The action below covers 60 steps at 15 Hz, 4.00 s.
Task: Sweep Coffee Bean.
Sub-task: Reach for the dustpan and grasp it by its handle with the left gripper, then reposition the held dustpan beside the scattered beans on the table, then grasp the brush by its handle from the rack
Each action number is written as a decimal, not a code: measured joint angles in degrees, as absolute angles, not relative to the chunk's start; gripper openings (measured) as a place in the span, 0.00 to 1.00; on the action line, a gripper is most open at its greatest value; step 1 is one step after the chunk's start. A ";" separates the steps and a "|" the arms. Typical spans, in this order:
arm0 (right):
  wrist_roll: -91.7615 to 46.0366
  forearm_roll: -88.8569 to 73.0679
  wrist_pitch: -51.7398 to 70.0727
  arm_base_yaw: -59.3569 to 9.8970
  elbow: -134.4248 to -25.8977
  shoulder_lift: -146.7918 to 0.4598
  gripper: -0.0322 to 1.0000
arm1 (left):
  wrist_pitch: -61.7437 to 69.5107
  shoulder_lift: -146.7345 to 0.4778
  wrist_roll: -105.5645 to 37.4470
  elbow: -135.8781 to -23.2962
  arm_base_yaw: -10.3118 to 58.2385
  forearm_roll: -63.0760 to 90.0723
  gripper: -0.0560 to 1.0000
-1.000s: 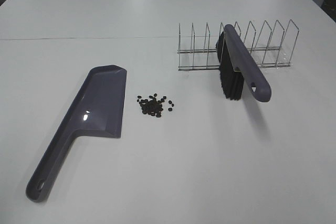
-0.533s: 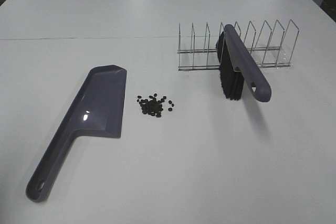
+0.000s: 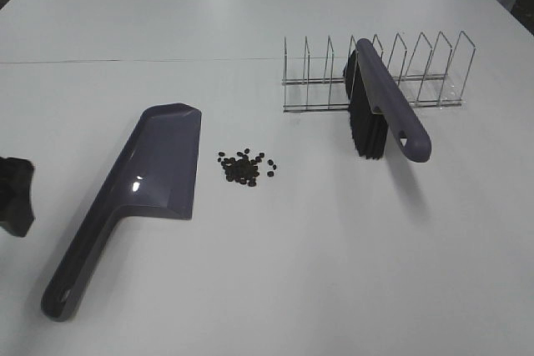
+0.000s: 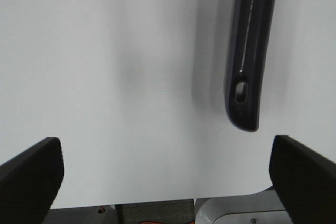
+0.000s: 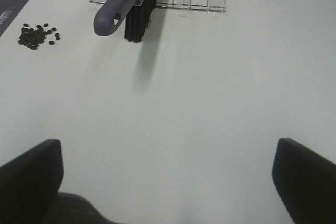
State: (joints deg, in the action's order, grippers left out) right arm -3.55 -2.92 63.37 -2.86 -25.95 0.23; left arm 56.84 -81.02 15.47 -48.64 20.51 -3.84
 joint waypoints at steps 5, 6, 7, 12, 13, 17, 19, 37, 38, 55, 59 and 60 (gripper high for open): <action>-3.55 -2.92 63.37 -2.86 -25.95 0.23 0.98 | 54.26 -97.46 13.69 -56.32 23.89 -3.27 0.99; -3.55 -2.92 63.37 -2.86 -25.95 0.23 0.98 | 52.48 -99.24 13.52 -56.55 23.89 -3.09 0.99; -3.55 -2.92 63.37 -2.86 -25.95 0.23 0.98 | 50.13 -100.55 13.75 -56.55 23.89 -2.58 0.99; -3.55 -2.92 63.37 -2.86 -25.95 0.23 0.98 | 42.23 -105.08 15.41 -56.55 23.89 -1.26 0.84; -3.55 -2.92 63.37 -2.86 -25.95 0.23 0.98 | 41.20 -105.88 15.47 -56.55 23.89 -1.20 0.82; -3.55 -2.92 63.37 -2.86 -25.95 0.23 0.98 | 39.25 -109.43 15.47 -56.61 23.89 -0.97 0.77; -3.55 -2.92 63.37 -2.86 -25.95 0.23 0.98 | 38.16 -110.24 15.47 -56.61 23.89 -0.97 0.75; -3.55 -2.92 63.37 -2.86 -25.95 0.23 0.98 | 35.52 -112.64 11.75 -56.89 23.89 0.00 0.37; -3.55 -2.92 63.37 -2.86 -25.95 0.23 0.98 | 35.87 -112.64 11.75 -56.89 23.89 0.00 0.37; -1.60 -8.42 50.31 -2.86 -39.42 -35.75 0.98 | 37.18 -112.64 11.57 -57.01 23.89 0.00 0.37; -2.18 -10.31 48.76 -2.86 -53.86 -61.94 0.98 | 37.18 -112.64 11.57 -57.01 23.89 0.00 0.37; -2.58 -10.26 48.87 -2.86 -57.41 -68.07 0.98 | 37.18 -112.64 11.57 -57.01 23.89 0.00 0.37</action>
State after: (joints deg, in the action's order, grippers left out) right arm -2.58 -10.26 48.87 -2.86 -57.41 -68.07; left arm 37.18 -112.64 11.57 -57.01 23.89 0.00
